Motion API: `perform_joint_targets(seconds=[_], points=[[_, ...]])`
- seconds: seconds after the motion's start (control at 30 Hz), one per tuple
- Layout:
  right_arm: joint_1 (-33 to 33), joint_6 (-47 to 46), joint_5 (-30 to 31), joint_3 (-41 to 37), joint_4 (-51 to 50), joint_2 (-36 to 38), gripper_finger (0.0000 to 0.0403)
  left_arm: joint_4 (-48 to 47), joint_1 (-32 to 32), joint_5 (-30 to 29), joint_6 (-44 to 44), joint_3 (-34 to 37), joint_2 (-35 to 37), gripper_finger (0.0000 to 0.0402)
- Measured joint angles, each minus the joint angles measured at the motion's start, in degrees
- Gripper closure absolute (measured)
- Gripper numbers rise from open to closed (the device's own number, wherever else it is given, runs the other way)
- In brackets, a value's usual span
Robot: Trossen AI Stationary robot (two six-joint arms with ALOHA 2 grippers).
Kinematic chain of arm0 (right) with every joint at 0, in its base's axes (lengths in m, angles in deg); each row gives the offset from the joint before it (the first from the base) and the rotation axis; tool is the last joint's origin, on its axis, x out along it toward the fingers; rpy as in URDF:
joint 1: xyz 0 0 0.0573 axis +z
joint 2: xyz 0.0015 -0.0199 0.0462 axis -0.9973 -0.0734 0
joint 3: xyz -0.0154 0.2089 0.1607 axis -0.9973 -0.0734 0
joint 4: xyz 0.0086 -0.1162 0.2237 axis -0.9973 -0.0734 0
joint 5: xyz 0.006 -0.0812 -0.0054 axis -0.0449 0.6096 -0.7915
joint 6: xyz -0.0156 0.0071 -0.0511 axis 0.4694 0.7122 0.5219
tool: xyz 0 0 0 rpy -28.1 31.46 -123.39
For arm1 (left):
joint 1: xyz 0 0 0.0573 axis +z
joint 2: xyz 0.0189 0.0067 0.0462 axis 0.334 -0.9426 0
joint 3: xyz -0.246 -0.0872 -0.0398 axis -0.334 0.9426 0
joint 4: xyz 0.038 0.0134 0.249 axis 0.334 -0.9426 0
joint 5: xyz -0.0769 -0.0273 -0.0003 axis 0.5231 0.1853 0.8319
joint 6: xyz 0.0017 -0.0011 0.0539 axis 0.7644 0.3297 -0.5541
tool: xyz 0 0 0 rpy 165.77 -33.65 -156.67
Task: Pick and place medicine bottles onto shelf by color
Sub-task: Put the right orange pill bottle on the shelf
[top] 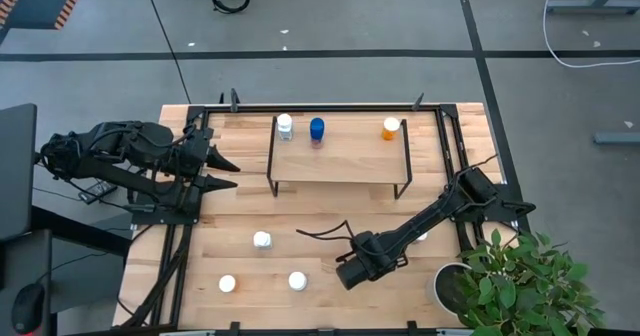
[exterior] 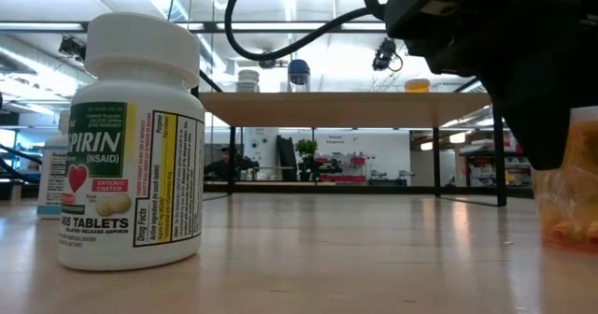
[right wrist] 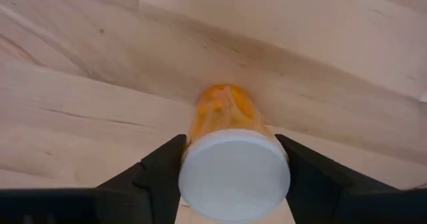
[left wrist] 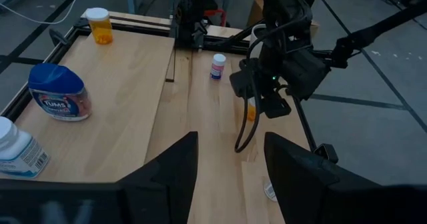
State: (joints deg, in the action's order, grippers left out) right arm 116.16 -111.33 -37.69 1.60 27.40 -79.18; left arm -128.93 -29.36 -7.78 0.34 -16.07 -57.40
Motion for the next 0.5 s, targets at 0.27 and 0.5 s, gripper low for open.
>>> perform_joint_targets(seconds=[0.27, 0.5], points=[[-0.7, 1.1, -2.4, 0.6, -0.2, 0.0, 0.0177, 0.0, 0.0, 0.0, -0.1, 0.0, 0.0, 0.0224], [-4.7, 7.0, -3.6, 8.3, -1.9, 0.0, 0.0176, 0.0, 0.0, 0.0, 0.0, 0.0, 0.0, 0.0227]])
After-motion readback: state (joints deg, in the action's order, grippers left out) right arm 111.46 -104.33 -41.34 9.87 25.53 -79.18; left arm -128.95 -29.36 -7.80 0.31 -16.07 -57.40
